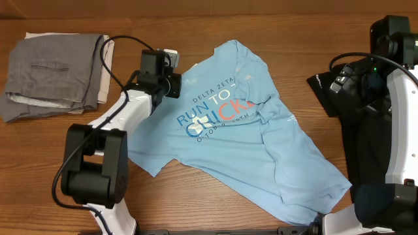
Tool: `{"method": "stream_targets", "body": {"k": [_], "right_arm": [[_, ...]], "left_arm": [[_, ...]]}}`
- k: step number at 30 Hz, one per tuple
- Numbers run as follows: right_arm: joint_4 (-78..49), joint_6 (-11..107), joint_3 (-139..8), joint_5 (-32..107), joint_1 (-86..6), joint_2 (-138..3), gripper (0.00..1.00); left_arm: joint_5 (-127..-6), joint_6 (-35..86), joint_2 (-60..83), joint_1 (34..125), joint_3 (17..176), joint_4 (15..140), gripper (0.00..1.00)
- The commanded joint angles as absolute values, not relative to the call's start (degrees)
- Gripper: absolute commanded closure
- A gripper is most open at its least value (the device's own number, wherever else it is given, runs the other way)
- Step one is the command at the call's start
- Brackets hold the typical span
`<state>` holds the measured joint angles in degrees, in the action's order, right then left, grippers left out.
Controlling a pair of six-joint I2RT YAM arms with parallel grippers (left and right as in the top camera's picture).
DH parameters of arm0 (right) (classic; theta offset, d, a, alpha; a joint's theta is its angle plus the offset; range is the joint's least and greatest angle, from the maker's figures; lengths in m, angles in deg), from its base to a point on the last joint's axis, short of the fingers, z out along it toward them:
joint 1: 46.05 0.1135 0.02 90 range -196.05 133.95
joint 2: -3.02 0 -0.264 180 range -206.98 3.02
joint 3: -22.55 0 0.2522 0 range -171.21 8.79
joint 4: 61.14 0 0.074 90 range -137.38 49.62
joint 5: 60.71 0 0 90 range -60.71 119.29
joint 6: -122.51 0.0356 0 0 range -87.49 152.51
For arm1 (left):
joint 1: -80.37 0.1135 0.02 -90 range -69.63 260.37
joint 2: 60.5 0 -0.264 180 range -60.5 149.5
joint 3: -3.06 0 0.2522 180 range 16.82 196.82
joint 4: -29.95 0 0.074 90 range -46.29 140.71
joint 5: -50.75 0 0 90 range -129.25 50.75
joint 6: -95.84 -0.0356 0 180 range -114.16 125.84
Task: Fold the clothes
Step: 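Pull the t-shirt collar upward-left with the left gripper to spread it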
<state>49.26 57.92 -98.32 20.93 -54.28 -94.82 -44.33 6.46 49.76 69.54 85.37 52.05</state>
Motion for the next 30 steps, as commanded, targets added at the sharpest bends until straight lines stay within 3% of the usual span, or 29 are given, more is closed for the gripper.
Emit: {"method": "stream_targets", "body": {"k": [1,10,17,21,30], "right_arm": [[49.13,57.79,-98.41,20.32,-54.39,-94.41,0.0],[49.13,57.79,-98.41,20.32,-54.39,-94.41,0.0],[49.13,57.79,-98.41,20.32,-54.39,-94.41,0.0],[49.13,57.79,-98.41,20.32,-54.39,-94.41,0.0],[49.13,57.79,-98.41,20.32,-54.39,-94.41,0.0]], "left_arm": [[-46.95,4.28,52.54,68.41,85.48,48.03,0.96],[-45.49,2.83,58.46,66.2,85.5,42.98,0.96],[-33.01,2.92,63.55,66.75,85.48,43.9,0.96],[-26.21,9.35,63.92,68.87,85.48,48.21,0.96],[-25.36,21.52,63.92,77.85,85.48,57.34,0.96]]}}
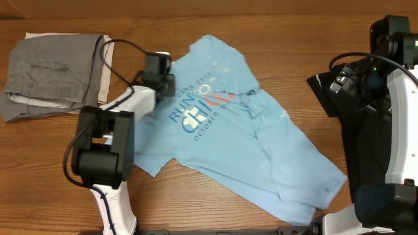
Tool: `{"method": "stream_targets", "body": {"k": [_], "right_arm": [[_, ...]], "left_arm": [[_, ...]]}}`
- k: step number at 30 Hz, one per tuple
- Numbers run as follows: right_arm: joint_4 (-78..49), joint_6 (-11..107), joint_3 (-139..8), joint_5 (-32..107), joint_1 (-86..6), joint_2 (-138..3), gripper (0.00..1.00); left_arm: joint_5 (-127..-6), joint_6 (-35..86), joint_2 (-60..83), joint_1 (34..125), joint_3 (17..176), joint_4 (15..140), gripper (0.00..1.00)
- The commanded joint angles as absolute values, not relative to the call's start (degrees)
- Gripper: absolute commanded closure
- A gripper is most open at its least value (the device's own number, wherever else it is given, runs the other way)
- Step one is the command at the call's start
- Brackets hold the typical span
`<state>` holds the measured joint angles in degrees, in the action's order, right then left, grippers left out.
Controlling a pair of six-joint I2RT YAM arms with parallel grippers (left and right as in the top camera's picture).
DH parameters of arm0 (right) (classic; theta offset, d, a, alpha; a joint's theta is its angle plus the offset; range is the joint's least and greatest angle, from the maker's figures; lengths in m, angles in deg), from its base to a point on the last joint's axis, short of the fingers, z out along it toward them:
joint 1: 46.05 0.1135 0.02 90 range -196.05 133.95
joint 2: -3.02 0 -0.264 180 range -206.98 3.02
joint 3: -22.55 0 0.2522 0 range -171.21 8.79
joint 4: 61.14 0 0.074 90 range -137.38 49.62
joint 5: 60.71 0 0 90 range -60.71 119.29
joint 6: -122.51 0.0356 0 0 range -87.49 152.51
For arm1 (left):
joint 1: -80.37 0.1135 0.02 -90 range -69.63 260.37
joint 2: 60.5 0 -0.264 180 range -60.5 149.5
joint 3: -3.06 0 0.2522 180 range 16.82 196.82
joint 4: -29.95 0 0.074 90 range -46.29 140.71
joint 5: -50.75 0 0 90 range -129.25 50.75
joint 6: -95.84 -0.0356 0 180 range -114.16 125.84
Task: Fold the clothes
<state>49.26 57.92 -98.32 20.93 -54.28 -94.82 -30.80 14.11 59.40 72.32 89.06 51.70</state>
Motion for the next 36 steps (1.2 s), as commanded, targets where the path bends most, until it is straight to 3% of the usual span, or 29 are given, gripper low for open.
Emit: {"method": "stream_targets", "body": {"k": [1,9,14,16,19,21,22,23,30,36], "right_arm": [[49.13,57.79,-98.41,20.32,-54.39,-94.41,0.0],[49.13,57.79,-98.41,20.32,-54.39,-94.41,0.0],[49.13,57.79,-98.41,20.32,-54.39,-94.41,0.0],[49.13,57.79,-98.41,20.32,-54.39,-94.41,0.0],[49.13,57.79,-98.41,20.32,-54.39,-94.41,0.0],[49.13,57.79,-98.41,20.32,-54.39,-94.41,0.0],[49.13,57.79,-98.41,20.32,-54.39,-94.41,0.0],[49.13,57.79,-98.41,20.32,-54.39,-94.41,0.0],[34.71,57.37,-98.41,13.91,-54.39,-94.41,0.0],[32.41,57.39,-98.41,13.94,-54.39,-94.41,0.0]], "left_arm": [[-25.69,22.62,63.92,78.77,85.48,58.08,0.96],[-28.62,20.1,61.26,82.22,87.08,59.53,0.96],[-28.79,19.14,51.86,79.51,92.12,59.59,0.87],[-28.79,19.62,44.01,77.22,96.36,61.06,0.66],[-28.79,22.42,35.01,74.94,101.83,68.36,0.62],[-29.27,23.01,29.56,73.89,103.73,72.93,0.32],[-30.08,23.03,26.46,73.59,103.82,74.76,0.08],[-30.3,23.03,24.73,73.59,103.82,75.85,0.0],[-30.28,23.01,22.29,73.59,103.8,78.89,0.0],[-30.28,23.01,22.66,73.59,103.77,81.56,0.0]]}}
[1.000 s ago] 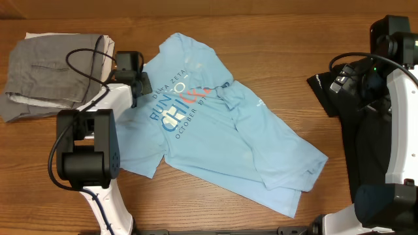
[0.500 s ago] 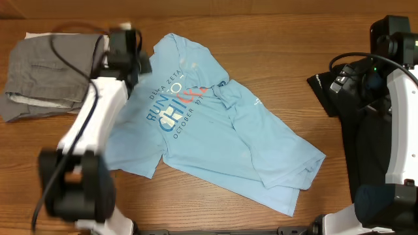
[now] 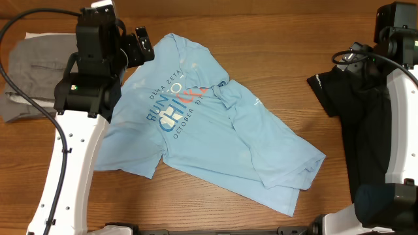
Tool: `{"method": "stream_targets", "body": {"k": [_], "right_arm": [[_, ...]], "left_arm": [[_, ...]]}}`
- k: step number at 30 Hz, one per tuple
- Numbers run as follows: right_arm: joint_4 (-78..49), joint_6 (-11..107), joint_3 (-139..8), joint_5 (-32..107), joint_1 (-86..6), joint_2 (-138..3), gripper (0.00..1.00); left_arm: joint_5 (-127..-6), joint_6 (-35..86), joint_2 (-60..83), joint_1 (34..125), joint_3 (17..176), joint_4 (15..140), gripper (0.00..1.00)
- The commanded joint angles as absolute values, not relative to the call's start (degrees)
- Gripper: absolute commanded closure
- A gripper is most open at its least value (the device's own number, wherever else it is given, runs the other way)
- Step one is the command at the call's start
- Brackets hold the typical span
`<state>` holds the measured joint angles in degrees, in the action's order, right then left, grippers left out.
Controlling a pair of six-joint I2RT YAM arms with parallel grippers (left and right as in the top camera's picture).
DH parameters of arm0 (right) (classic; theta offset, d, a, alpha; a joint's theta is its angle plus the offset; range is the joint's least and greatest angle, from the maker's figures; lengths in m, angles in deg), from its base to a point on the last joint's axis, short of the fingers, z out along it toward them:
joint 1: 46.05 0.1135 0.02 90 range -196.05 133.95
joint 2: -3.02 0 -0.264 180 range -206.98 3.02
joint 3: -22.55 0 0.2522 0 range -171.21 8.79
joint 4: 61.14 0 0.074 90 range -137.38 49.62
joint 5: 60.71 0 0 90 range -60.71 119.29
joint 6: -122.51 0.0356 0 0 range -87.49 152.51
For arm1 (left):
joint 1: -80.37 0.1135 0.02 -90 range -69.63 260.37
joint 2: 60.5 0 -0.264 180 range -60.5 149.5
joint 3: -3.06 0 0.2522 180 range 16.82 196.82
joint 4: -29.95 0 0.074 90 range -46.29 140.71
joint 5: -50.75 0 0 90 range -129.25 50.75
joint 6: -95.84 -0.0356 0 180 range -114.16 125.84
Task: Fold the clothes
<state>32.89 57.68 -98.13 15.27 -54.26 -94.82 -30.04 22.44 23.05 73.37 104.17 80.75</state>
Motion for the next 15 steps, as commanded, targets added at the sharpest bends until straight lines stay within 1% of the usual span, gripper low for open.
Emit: {"method": "stream_targets", "body": {"k": [1,6,9,10,13,14,15], "right_arm": [[32.24,57.59,-98.41,13.91,-54.39,-94.41,0.0],[29.99,57.59,-98.41,13.96,-54.37,-94.41,0.0],[31.76,57.48,-98.41,15.86,-54.39,-94.41,0.0],[32.02,55.08,-98.41,16.19,-54.37,-94.76,0.04],[31.43,42.68,-98.41,23.01,-54.39,-95.72,0.4],[31.5,39.86,-98.41,25.65,-54.39,-96.14,0.57],[31.6,38.27,-98.41,28.08,-54.39,-96.64,0.77]], "left_arm": [[-30.28,23.01,22.66,73.59,103.77,82.11,0.0],[-30.28,22.99,22.66,73.59,103.77,84.05,0.0],[-30.28,23.01,22.66,73.59,103.75,84.25,0.0],[-30.28,23.01,22.66,73.59,103.75,84.25,0.0],[-30.28,23.01,22.66,73.59,103.75,84.25,0.0],[-30.28,23.01,22.66,73.59,103.75,84.25,0.0],[-30.28,23.01,22.66,73.59,103.75,84.25,0.0]]}}
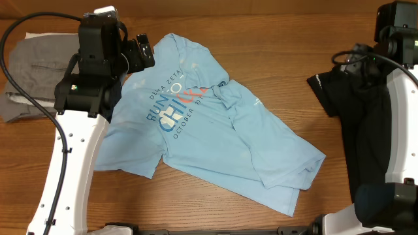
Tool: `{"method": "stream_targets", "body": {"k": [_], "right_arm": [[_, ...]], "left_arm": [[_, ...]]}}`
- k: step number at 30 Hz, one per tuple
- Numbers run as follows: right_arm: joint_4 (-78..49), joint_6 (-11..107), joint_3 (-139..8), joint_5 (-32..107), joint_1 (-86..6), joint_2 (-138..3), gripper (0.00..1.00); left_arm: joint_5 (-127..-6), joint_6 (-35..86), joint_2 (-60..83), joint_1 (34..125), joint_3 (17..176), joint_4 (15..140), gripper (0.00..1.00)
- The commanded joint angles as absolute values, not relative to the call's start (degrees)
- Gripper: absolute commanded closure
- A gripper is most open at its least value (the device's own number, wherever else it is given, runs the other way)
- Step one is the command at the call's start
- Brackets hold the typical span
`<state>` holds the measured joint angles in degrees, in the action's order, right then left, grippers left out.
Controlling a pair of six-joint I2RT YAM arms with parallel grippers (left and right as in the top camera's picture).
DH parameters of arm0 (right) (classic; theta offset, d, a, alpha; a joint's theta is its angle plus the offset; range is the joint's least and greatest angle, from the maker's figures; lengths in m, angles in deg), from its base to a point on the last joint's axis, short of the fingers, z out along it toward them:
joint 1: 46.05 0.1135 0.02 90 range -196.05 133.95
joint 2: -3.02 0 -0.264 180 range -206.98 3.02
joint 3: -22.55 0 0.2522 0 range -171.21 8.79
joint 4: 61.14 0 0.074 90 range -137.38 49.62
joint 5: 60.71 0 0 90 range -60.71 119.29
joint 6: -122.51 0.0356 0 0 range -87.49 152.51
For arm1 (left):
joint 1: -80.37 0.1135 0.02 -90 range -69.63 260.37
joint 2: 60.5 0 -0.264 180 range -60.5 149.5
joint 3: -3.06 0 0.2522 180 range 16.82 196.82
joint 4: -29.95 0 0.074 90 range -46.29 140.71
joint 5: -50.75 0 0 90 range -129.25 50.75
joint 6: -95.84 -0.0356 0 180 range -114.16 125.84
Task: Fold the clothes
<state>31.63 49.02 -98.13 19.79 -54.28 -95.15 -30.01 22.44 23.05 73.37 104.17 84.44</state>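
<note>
A light blue T-shirt (215, 130) with a printed chest lies crumpled across the middle of the wooden table, its hem toward the lower right. My left gripper (142, 53) hangs over the shirt's upper left edge, raised on its white arm. Its fingers are dark and small in the overhead view, so their state and any hold on the cloth are unclear. My right arm (398, 98) stands at the right edge, its dark head (395, 26) at the top. No fingers show clearly there.
A folded grey garment (39, 72) lies on a pale cloth at the far left, partly behind my left arm. A black garment (339, 91) lies at the right, beside the right arm and its cables. Bare wood (274, 39) runs along the back.
My left gripper sits a little lower and slightly to the right over the shirt's upper left edge. The shirt and my right arm look unchanged.
At first my left gripper was low at the shirt's upper left edge, the shirt lying right of centre. Then both were farther left. Half a second ago the arm stood raised near the grey pile, the shirt farther left still, as it lies now.
</note>
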Motion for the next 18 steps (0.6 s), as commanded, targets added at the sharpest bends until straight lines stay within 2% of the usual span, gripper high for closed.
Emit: {"method": "stream_targets", "body": {"k": [1,2,5,14,18], "right_arm": [[31.89,37.24,-98.41,30.42,-54.39,-97.14,0.88],[32.19,36.17,-98.41,32.76,-54.39,-97.95,0.96],[31.74,32.32,-98.41,36.89,-54.39,-100.9,0.96],[25.18,22.47,-98.41,35.51,-54.41,-112.94,0.96],[22.64,21.55,-98.41,33.59,-54.96,-118.67,0.96]], "left_arm": [[-30.28,23.01,22.66,73.59,103.75,84.25,0.0],[-30.28,23.01,22.66,73.59,103.75,84.25,0.0],[-30.28,23.01,22.66,73.59,103.75,84.25,0.0],[-30.28,23.01,22.66,73.59,103.75,84.25,0.0],[-30.28,22.99,22.66,73.59,103.75,84.25,0.0]]}}
